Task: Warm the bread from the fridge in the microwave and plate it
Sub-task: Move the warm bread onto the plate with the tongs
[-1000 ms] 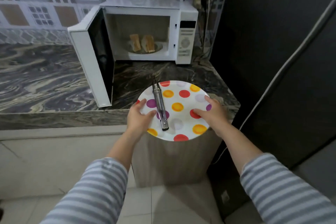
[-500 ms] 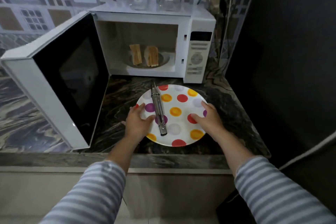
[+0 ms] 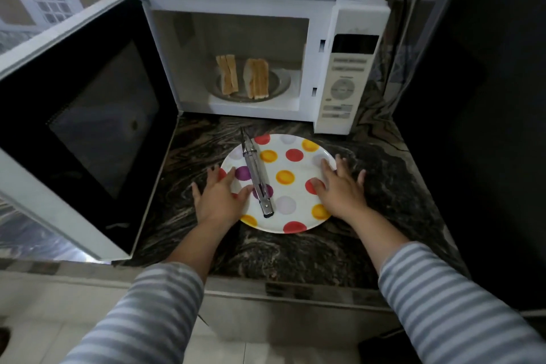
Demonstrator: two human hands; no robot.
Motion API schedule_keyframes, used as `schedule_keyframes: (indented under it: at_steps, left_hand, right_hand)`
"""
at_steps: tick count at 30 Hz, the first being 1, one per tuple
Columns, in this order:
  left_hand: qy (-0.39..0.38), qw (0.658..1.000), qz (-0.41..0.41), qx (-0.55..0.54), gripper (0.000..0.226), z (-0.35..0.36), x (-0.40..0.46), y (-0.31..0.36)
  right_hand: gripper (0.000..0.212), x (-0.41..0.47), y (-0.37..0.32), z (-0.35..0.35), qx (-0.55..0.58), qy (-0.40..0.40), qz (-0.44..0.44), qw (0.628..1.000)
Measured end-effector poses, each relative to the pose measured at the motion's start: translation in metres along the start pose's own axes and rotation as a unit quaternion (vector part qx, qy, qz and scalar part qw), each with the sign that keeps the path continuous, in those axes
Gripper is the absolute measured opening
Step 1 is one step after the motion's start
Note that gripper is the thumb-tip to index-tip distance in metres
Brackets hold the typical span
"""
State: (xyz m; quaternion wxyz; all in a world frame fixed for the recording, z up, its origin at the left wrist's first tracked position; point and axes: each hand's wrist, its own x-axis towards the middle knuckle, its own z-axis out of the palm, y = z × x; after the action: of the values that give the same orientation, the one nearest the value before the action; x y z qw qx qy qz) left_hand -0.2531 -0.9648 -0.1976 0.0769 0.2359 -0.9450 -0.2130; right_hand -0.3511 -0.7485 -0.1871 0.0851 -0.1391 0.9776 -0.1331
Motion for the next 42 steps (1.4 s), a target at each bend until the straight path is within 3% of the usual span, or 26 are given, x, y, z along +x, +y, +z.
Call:
schedule_keyframes:
  at_steps: [11,14,17,21,25,30,37,42]
  left_hand:
    - [0.012,1.000,0.004,0.010,0.058,0.000,-0.005,-0.001]
    - [0.007,1.000,0.022,0.013,0.061,-0.004,-0.006,-0.008]
    - [-0.003,0.998,0.055,0.021,0.067,-0.008,-0.010,-0.019]
    - [-0.010,0.995,0.079,0.053,0.088,-0.009,-0.015,-0.023]
    - [0.004,0.995,0.079,0.064,0.092,-0.007,-0.015,-0.023]
    - [0.001,0.996,0.077,0.054,0.079,-0.008,-0.014,-0.024]
    - [0.029,0.997,0.065,0.016,0.076,-0.013,-0.015,-0.019]
    - [0.093,0.974,0.162,0.132,0.081,-0.045,0.002,-0.002]
  right_hand:
    - [0.062,0.009,0.002,-0.004,-0.032,-0.026,-0.014,0.999]
    - [0.058,0.009,-0.008,-0.007,-0.051,0.019,-0.025,0.998]
    - [0.048,0.000,-0.034,-0.004,0.029,0.104,-0.089,0.990]
    - [0.042,-0.011,-0.080,0.006,0.167,0.063,-0.094,0.979]
    - [0.045,-0.014,-0.101,0.018,0.112,0.088,-0.106,0.984]
    - [0.030,-0.015,-0.100,0.018,0.067,0.130,-0.104,0.984]
    - [0.030,-0.015,-0.085,-0.003,0.117,0.133,-0.095,0.980]
    - [0.030,-0.014,-0.076,-0.022,0.075,0.101,-0.144,0.982]
